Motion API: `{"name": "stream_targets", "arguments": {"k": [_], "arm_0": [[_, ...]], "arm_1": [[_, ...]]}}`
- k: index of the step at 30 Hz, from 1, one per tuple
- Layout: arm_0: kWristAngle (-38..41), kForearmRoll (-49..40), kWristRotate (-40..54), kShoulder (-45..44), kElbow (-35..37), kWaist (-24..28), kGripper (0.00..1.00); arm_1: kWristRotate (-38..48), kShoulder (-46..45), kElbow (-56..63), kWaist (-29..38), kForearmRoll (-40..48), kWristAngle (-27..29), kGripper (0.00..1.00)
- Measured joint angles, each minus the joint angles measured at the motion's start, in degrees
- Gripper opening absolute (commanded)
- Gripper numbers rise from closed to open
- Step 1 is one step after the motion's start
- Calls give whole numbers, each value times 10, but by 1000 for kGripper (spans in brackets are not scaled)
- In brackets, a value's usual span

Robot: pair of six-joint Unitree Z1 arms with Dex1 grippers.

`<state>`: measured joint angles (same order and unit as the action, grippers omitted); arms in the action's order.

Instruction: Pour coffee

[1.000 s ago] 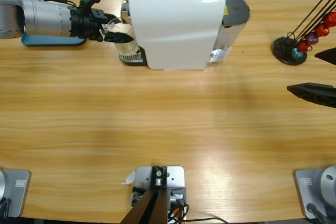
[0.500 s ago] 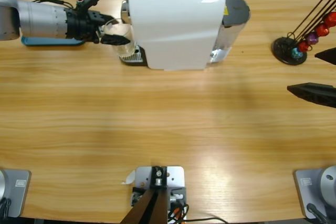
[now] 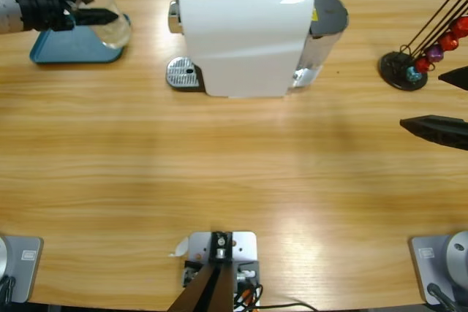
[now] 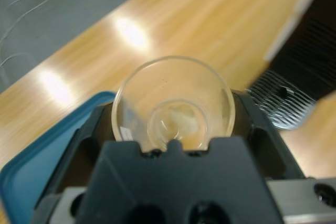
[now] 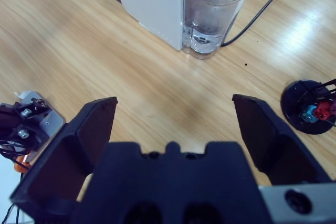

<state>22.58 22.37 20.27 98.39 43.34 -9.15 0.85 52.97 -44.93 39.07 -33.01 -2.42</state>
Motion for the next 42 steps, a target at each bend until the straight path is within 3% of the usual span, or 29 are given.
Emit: {"name": "stream_targets", "arguments": {"k": [10, 23, 25, 26, 36, 42], "arm_0": [[-147, 39, -106, 69, 21, 53, 0], [-176, 57, -149, 135, 50, 80, 10], [-176, 63, -149, 138, 50, 80, 922], [-176, 65, -149, 139, 50, 80, 988], [-176, 79, -155, 133, 18, 80, 991], [-176, 82, -155, -6, -34, 79, 996]], "arm_1": [[0, 19, 0, 0, 0, -2, 977], [0, 27, -1, 0, 0, -5, 977], [0, 27, -1, 0, 0, -5, 977], [0, 28, -1, 0, 0, -5, 977], [0, 28, -1, 0, 0, -5, 977], [0, 22, -1, 0, 0, -5, 980]]}}
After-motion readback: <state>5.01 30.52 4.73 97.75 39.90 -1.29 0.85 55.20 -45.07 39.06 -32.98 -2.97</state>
